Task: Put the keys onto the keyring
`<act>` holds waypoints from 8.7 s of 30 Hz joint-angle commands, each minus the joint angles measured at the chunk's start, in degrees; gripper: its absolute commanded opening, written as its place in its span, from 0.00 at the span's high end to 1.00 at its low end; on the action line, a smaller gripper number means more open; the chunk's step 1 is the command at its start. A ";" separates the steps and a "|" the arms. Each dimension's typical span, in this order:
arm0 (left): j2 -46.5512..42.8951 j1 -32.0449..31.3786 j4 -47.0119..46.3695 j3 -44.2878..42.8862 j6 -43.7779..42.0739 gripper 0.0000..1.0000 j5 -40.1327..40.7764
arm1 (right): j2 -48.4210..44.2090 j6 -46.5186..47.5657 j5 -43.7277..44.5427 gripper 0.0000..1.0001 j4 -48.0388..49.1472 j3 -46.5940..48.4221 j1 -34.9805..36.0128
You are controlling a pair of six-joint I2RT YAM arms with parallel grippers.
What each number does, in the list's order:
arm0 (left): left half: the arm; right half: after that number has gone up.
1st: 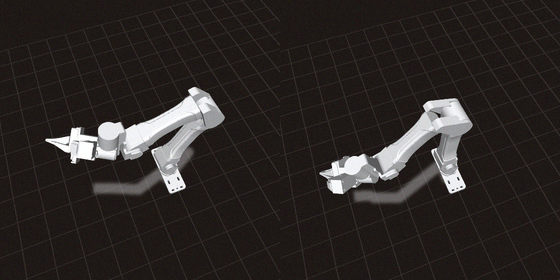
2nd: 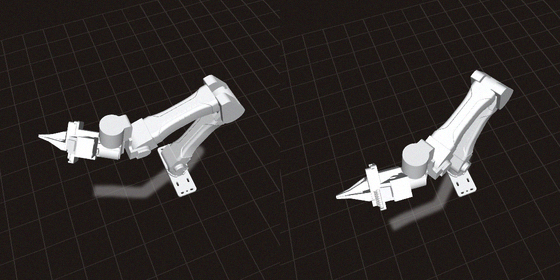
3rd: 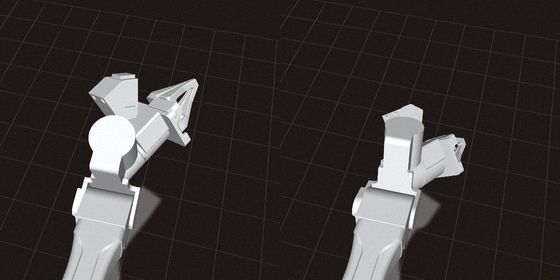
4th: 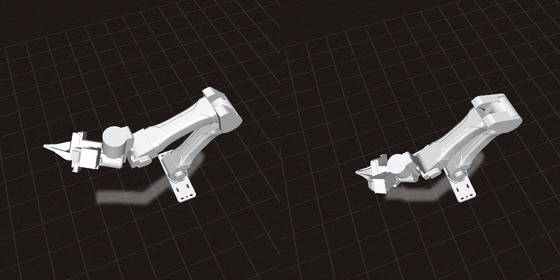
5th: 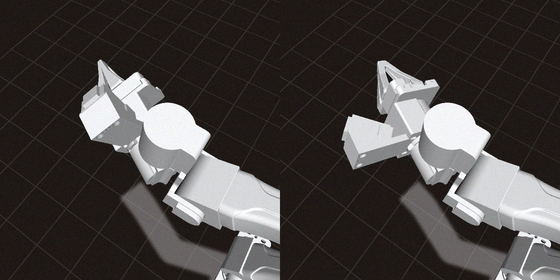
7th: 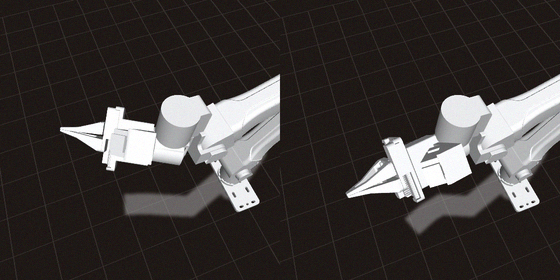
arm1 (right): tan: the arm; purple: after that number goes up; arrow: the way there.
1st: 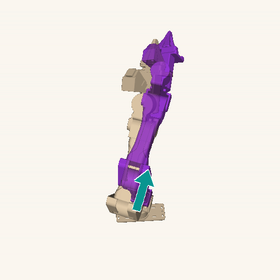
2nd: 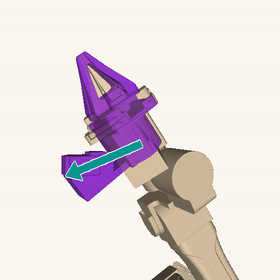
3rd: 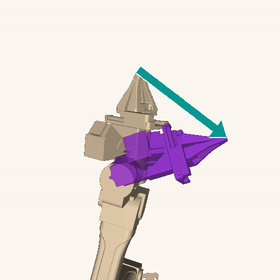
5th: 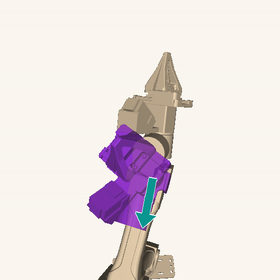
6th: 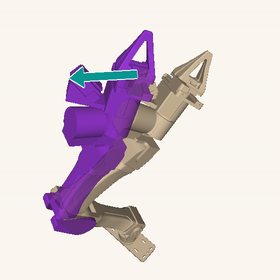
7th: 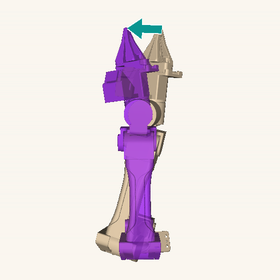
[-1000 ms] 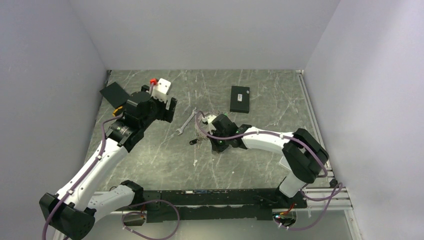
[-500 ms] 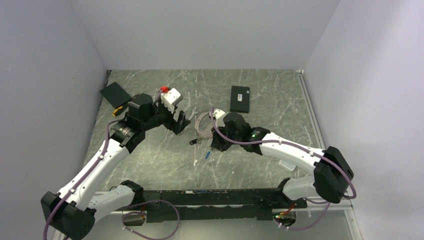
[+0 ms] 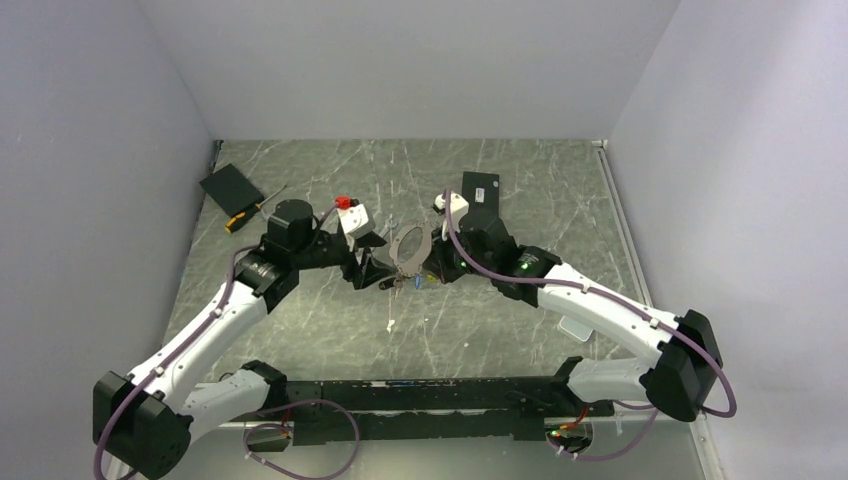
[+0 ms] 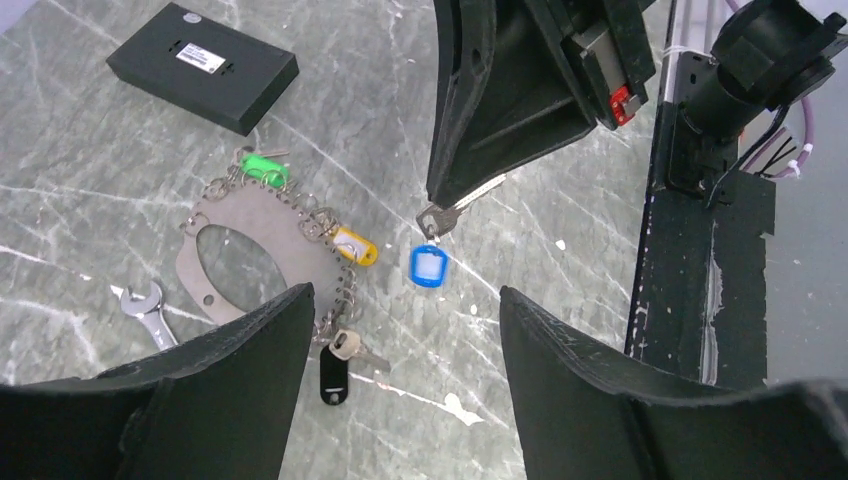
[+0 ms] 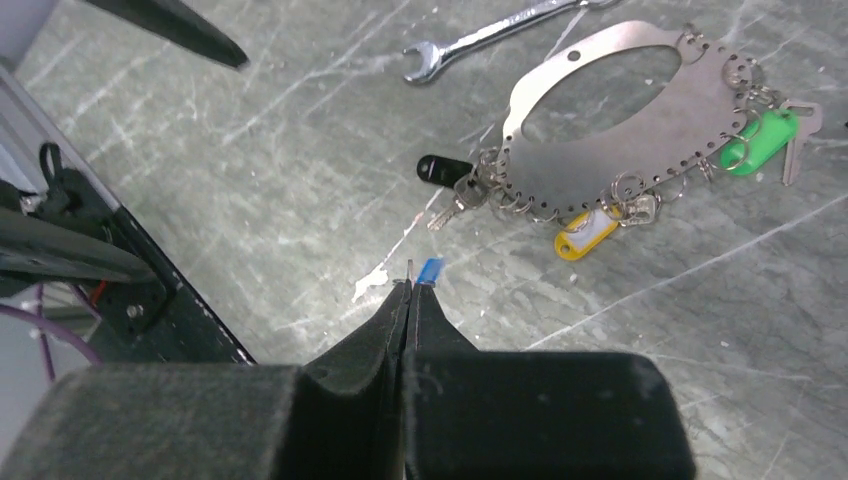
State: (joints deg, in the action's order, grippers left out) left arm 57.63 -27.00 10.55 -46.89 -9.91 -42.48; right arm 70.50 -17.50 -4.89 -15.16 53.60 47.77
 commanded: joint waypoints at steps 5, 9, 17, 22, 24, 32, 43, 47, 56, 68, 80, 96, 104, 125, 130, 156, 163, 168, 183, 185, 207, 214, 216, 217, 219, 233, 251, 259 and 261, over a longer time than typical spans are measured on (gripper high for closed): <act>1.22 -0.65 -16.66 6.21 -2.24 0.29 -4.03 | 1.57 -4.93 4.32 1.00 -2.35 7.42 -0.22; 2.09 -1.09 -21.58 8.80 -4.03 0.31 -3.89 | 2.20 -5.00 3.60 1.00 -1.98 9.03 -0.21; 8.97 -1.35 -27.54 7.60 -5.46 0.40 -5.93 | 2.38 -4.56 1.80 1.00 -1.71 10.05 -0.22; 11.59 -1.38 -27.32 6.07 -4.68 0.43 -7.41 | 2.27 -4.31 1.48 1.00 -1.87 10.26 -0.15; 12.21 -1.38 -28.41 6.07 -3.48 0.44 -7.50 | 2.42 -4.30 1.18 1.00 -1.74 10.50 -0.22; 12.73 -1.67 -25.37 5.24 -4.50 0.51 -7.60 | 3.10 -4.89 0.48 1.00 -1.01 10.81 -0.20; 13.75 -3.62 -23.54 4.50 -5.46 0.63 -5.23 | 2.83 -5.70 0.41 1.00 -0.66 10.87 -0.18; 13.85 -3.95 -21.02 3.43 -7.08 0.91 -4.61 | 2.67 -5.79 0.49 1.00 -0.57 10.71 -0.14; 11.31 -4.18 -18.16 3.65 -9.38 1.00 -2.47 | 2.35 -4.94 1.19 1.00 -1.72 10.85 -0.21; 7.51 -4.24 -9.16 2.05 -14.34 1.00 0.15 | 3.34 -2.32 -3.66 0.72 -1.61 8.20 -0.29; 1.54 -4.28 1.23 0.40 -19.18 1.00 -1.93 | -6.98 10.49 -20.27 0.41 14.44 -4.02 -1.96; 0.88 -4.18 6.10 -2.34 -19.16 1.00 -11.82 | -17.88 22.66 -24.68 0.56 43.90 -23.45 3.48; 1.37 -4.17 7.06 -2.99 -18.68 1.00 -14.11 | -15.38 26.33 -22.12 0.66 45.28 -23.01 6.92; 0.68 -4.20 4.41 -1.40 -17.51 1.00 -16.79 | -13.11 27.86 -12.53 0.64 41.71 -20.87 8.69; 1.13 -4.20 4.67 -1.63 -17.45 1.00 -17.26 | -12.80 28.04 -12.34 0.68 41.63 -20.65 8.97; 0.23 -4.14 4.19 -0.68 -18.10 1.00 -20.08 | -11.22 30.61 -14.13 0.84 38.84 -18.91 10.15; 0.57 -4.19 5.54 -0.39 -19.53 1.00 -22.58 | -10.87 32.47 -14.01 1.00 35.49 -17.44 10.15; 0.32 -4.20 5.73 -0.06 -19.89 0.90 -22.96 | -10.76 32.61 -14.04 1.00 33.34 -16.50 10.24; -3.88 -4.20 1.96 2.82 -18.26 0.20 -16.26 | -17.11 26.39 -3.52 1.00 33.87 -21.65 10.22; -3.42 -4.19 1.94 2.71 -17.87 0.20 -15.43 | -18.78 24.73 -0.95 1.00 33.52 -22.90 10.24; 16.93 -4.20 -5.20 0.04 -9.56 0.47 -1.92 | -21.38 18.04 26.29 1.00 26.50 -25.70 9.47; 23.20 -7.66 -12.56 0.88 -3.22 0.48 8.52 | -21.28 15.87 27.49 1.00 27.05 -26.44 4.30; 24.58 -8.99 -15.14 1.43 -1.82 0.47 13.20 | -21.89 15.10 26.27 1.00 26.99 -26.61 2.52; 25.23 -9.47 -16.11 1.57 -1.43 0.46 15.46 | -22.16 14.81 25.76 1.00 27.10 -26.76 1.70; 26.48 -10.76 -18.05 2.06 -1.01 0.47 19.50 | -22.48 14.21 24.70 1.00 27.65 -27.23 0.36; 36.13 -14.93 -22.85 1.58 -5.40 0.53 27.22 | -22.65 11.73 21.48 1.00 32.47 -30.29 -1.80; 41.10 -14.91 -31.04 4.70 -9.35 0.72 30.32 | -24.53 10.82 20.34 1.00 34.22 -31.98 -1.65; 39.26 -14.95 -32.35 6.36 -10.06 0.95 29.32 | -25.39 10.47 20.27 1.00 34.22 -32.31 -1.66; 37.67 -14.97 -31.73 6.69 -10.53 1.00 28.05 | -25.57 10.47 20.41 1.00 34.23 -32.41 -1.67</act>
State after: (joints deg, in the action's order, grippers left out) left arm 97.95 -41.76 -22.04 -41.69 -18.79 -12.75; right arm 46.11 -6.24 15.92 15.94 21.76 46.15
